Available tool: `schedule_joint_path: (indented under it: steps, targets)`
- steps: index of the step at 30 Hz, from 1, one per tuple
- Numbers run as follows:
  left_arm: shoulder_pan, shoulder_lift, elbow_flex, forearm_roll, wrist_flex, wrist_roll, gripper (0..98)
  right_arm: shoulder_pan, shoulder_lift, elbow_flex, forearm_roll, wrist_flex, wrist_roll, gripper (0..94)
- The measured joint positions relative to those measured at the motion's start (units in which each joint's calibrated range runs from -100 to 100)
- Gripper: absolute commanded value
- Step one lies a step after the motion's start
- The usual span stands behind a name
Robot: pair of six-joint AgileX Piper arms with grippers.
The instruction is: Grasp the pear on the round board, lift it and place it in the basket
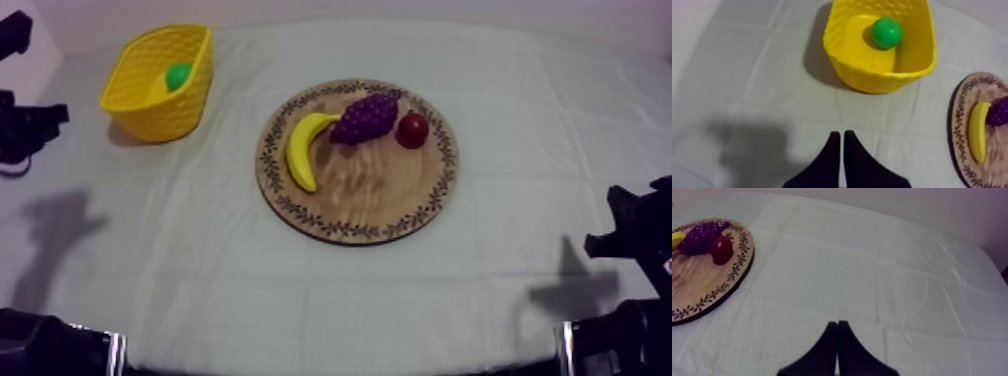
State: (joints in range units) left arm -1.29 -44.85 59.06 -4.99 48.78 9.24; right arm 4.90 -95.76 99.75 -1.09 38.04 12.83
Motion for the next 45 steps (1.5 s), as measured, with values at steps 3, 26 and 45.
schedule_joint_path:
  steps: [3, 26, 45]
  targets:
    - [0.5, -10.7, 6.5, -2.39, -4.1, 3.3, 0.1, 0.0, 0.0, 0.0, 0.0, 0.0, 0.0, 0.3]
    - [1.1, -54.8, 27.2, -2.26, -14.0, 4.6, 0.1, 0.0, 0.0, 0.0, 0.0, 0.0, -0.1, 0.3]
    - [-1.3, -54.9, 29.6, 0.78, 1.8, 16.5, 0.1, 0.0, 0.0, 0.0, 0.0, 0.0, 0.0, 0.3]
